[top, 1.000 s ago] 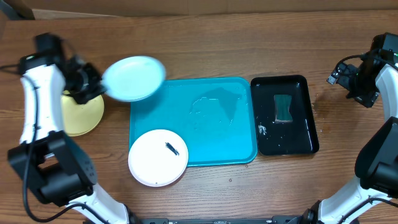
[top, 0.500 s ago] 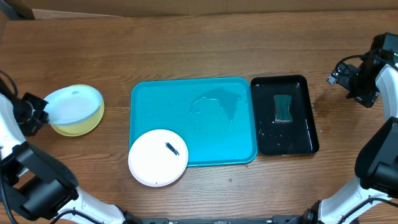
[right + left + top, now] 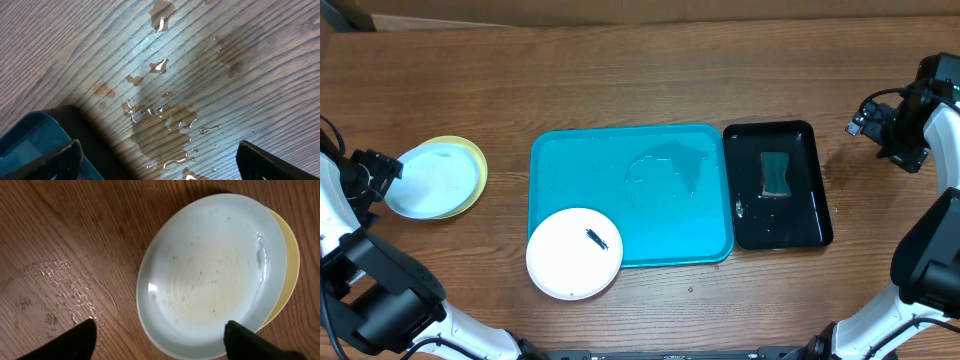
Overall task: Clean dirty plates on tray and stack at the side
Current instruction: 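Carry the light blue plate left and set it on the yellow plate, then reach the left gripper to the white plate's rim and grasp it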
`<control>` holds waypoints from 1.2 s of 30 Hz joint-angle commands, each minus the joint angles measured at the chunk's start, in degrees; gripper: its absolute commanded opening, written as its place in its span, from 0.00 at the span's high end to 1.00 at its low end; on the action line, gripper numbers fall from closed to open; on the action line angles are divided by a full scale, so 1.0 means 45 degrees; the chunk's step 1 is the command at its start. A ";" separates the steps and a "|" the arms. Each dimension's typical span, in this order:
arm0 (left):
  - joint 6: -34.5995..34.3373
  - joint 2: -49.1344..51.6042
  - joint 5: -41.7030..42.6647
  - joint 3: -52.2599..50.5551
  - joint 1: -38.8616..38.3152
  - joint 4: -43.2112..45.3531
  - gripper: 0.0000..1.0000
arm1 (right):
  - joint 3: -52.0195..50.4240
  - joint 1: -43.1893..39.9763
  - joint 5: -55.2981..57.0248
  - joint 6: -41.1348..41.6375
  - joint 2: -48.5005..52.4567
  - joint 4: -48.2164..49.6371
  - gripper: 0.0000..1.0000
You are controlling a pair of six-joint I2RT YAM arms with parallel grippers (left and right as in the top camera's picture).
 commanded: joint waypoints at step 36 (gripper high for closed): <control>0.1175 -0.2623 -0.0534 -0.2220 -1.0851 -0.3895 0.27 | 0.0350 -0.0019 -0.0015 0.0063 -0.0107 0.0039 0.00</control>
